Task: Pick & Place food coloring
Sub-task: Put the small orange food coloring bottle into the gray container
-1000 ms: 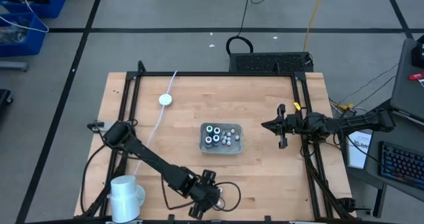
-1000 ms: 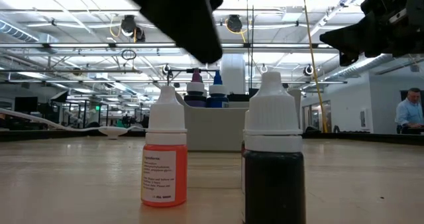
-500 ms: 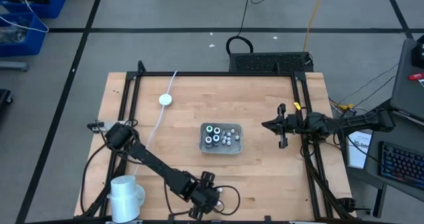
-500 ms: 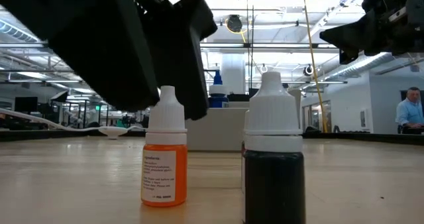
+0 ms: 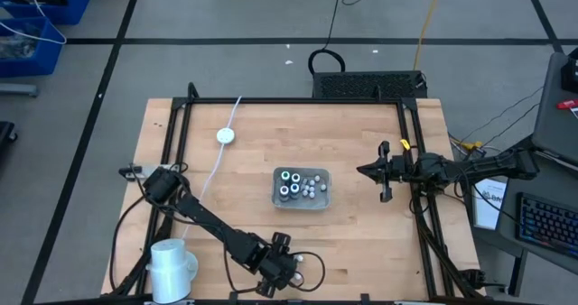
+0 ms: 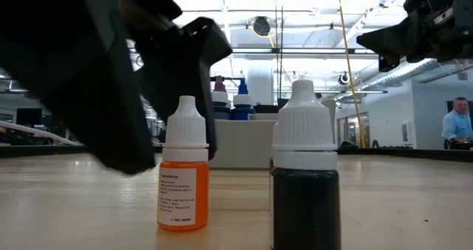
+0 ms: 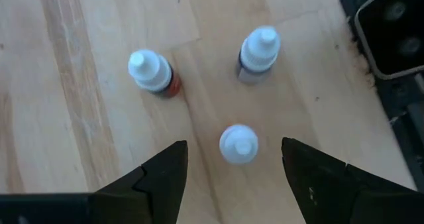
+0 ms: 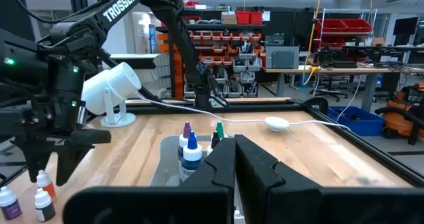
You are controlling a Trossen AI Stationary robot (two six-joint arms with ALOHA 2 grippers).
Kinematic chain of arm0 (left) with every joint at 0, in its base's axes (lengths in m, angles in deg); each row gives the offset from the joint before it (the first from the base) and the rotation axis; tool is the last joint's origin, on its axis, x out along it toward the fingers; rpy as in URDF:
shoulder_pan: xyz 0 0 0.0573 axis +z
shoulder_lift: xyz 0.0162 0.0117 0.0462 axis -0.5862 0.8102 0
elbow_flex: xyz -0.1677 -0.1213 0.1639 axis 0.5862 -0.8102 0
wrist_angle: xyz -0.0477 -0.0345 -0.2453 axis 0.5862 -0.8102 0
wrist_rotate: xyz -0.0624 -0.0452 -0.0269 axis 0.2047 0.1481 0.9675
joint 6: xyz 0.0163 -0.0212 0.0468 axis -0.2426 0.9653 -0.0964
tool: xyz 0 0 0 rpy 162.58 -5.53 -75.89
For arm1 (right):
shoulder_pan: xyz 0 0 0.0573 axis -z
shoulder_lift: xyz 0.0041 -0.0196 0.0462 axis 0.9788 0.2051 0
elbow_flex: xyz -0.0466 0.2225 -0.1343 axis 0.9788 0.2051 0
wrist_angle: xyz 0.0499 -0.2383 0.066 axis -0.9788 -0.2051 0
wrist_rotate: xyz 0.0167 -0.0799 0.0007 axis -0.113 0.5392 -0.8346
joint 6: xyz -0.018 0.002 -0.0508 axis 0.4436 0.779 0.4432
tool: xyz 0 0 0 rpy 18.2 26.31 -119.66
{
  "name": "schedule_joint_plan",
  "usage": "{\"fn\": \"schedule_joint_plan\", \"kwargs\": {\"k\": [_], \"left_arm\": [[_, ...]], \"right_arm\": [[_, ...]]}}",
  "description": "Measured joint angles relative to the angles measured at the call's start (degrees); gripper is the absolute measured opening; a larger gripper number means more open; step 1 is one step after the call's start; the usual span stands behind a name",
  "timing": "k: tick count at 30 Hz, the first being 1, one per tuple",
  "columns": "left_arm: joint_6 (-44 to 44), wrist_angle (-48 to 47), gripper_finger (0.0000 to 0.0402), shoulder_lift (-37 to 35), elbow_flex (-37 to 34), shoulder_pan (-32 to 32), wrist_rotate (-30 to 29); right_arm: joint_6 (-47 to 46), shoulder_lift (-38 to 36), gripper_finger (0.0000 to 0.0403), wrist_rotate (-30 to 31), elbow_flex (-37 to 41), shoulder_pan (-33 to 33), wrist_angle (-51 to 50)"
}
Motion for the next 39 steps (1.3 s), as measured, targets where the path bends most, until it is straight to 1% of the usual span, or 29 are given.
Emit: {"fn": "schedule_joint_plan", "kwargs": {"k": [8, 12, 21, 24, 31, 39], "left_arm": [[-0.8, 2.5, 0.0246, 0.0, -0.1, 0.0, 0.4], [-0.9, 2.0, 0.0246, 0.0, -0.1, 0.0, 1.5], [-0.9, 2.1, 0.0242, 0.0, -0.1, 0.1, 1.5], [-0.8, 2.1, 0.0223, 0.0, -0.1, 0.2, 1.6], [-0.1, 2.1, 0.0163, 0.0, -0.1, 0.8, 1.9], [-0.1, 2.1, 0.0118, 0.0, -0.1, 1.7, 2.7]], "right_arm": [[-0.2, 0.0, 0.0001, 0.0, 0.0, 0.0, 0.0], [-0.2, 0.0, 0.0001, 0.0, 0.0, 0.0, 0.0], [-0.2, 0.0, 0.0000, 0.0, 0.0, 0.0, -0.1], [-0.2, 0.0, 0.0000, 0.0, 0.0, 0.0, -0.1], [-0.2, 0.0, 0.0000, 0.0, 0.0, 0.0, -0.1], [-0.2, 0.0, 0.0000, 0.0, 0.0, 0.0, -0.1]]}}
